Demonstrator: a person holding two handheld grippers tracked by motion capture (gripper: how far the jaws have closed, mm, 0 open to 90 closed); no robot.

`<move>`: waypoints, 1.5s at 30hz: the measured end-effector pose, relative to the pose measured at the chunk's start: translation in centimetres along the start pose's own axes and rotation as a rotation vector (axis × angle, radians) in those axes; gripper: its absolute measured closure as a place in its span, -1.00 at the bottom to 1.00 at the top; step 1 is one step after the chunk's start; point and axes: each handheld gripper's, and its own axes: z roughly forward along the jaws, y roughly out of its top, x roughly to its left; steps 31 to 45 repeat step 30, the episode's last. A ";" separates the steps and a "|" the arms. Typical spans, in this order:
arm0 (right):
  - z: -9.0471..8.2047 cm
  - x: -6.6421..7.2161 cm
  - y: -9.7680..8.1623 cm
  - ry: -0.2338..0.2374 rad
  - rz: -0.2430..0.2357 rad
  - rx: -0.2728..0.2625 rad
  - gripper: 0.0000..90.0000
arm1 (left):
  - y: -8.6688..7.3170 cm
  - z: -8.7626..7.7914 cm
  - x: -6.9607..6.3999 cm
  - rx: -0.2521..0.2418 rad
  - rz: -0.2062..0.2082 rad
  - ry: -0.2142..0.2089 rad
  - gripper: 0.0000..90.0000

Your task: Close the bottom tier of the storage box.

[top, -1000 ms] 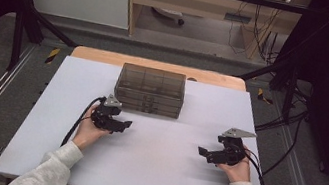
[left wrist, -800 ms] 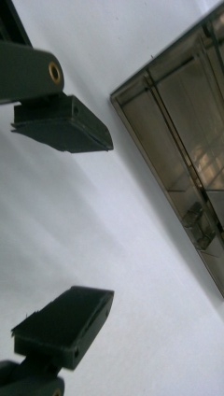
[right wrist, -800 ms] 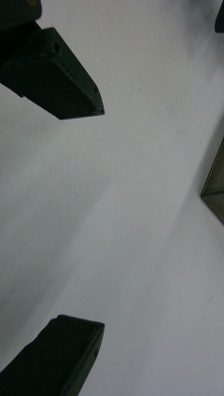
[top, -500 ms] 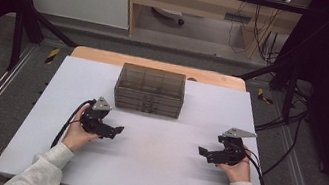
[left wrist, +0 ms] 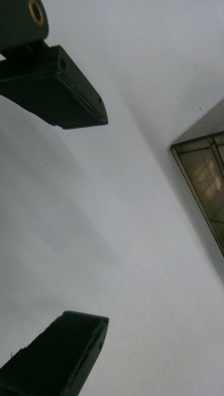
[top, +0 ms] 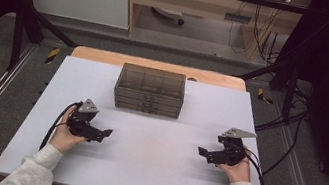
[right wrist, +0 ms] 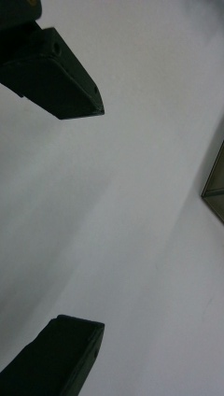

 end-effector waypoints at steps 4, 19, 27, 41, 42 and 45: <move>0.0 0.0 0.0 0.001 0.000 0.001 -0.99 | -0.7 -0.4 0.5 0.004 -0.002 0.006 -0.91; 0.0 0.1 -0.1 0.003 -0.001 0.003 -0.99 | -2.6 -2.0 2.6 -0.002 -0.037 0.041 -0.88; 0.1 0.1 -0.1 0.003 -0.006 0.007 -0.99 | -3.1 -2.5 3.1 0.002 -0.045 0.053 -0.88; 0.1 0.1 -0.1 0.003 -0.004 0.005 -0.99 | -3.1 -2.5 3.2 0.003 -0.049 0.051 -0.88; 0.1 0.1 -0.1 0.003 -0.004 0.005 -0.99 | -3.1 -2.5 3.2 0.003 -0.049 0.051 -0.88; 0.1 0.1 -0.1 0.003 -0.004 0.005 -0.99 | -3.1 -2.5 3.2 0.003 -0.049 0.051 -0.88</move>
